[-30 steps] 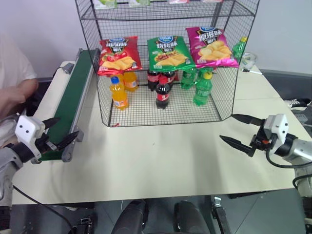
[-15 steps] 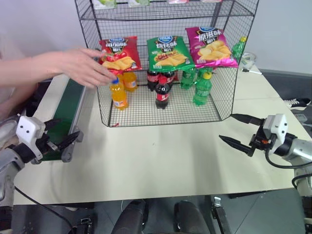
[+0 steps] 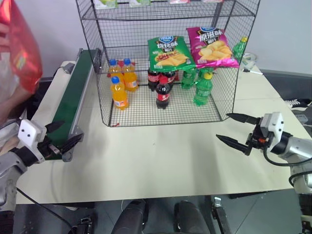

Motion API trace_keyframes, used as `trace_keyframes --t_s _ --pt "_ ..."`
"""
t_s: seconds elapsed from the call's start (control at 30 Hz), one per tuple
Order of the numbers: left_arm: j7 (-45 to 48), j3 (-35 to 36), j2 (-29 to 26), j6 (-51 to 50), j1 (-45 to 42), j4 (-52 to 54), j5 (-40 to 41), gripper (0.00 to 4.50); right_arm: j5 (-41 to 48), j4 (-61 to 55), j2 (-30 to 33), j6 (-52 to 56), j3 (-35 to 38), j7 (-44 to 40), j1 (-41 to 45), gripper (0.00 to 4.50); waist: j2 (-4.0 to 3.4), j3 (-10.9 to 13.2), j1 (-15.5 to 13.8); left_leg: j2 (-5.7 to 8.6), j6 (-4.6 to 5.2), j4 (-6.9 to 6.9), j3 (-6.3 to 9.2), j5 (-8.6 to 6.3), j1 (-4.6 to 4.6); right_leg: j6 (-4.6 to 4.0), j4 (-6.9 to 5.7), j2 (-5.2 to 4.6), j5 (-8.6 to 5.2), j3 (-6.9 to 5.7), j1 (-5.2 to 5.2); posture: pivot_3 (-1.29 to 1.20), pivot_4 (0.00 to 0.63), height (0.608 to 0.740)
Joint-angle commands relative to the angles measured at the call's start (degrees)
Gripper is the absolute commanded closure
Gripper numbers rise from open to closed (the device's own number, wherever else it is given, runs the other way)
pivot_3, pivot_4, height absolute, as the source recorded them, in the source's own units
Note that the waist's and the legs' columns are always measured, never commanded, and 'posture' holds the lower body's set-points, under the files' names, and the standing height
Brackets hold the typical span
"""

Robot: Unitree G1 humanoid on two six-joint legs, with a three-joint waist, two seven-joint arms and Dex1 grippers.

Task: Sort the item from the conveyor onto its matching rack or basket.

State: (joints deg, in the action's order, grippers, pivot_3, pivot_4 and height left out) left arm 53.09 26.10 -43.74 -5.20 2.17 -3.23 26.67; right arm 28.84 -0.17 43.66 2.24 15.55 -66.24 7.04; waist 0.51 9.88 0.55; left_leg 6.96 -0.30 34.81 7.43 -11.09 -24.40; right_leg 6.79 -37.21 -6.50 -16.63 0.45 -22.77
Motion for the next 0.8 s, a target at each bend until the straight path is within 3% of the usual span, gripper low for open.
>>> trace_keyframes --t_s 0.03,0.27,0.8 --pt "-1.3 1.5 0.0 3.1 -0.4 1.2 -1.3 0.04 3.8 -5.7 -1.0 4.2 -0.8 0.5 -0.9 0.00 0.00 0.0 0.0 0.00 0.00 0.00 0.01 0.00 0.00 0.00 0.00 0.00 0.00 0.00 0.00 0.00 0.150 0.740" --pt "-2.6 2.1 0.9 3.5 0.8 2.1 -0.7 0.04 4.1 -12.6 -5.3 8.2 -5.2 4.7 -1.5 0.00 -0.02 0.0 0.0 -0.01 0.00 -0.05 0.00 0.00 -0.01 0.00 0.01 0.00 0.00 0.01 -0.04 0.00 0.150 0.740" --pt "-2.5 3.2 0.8 6.6 5.9 3.7 -1.0 0.04 1.7 -9.9 -6.4 7.3 -7.2 5.7 3.4 0.00 -0.01 0.0 0.0 -0.01 0.01 -0.11 0.00 -0.01 -0.02 0.00 0.11 0.00 0.00 0.00 -0.15 0.00 0.150 0.740"
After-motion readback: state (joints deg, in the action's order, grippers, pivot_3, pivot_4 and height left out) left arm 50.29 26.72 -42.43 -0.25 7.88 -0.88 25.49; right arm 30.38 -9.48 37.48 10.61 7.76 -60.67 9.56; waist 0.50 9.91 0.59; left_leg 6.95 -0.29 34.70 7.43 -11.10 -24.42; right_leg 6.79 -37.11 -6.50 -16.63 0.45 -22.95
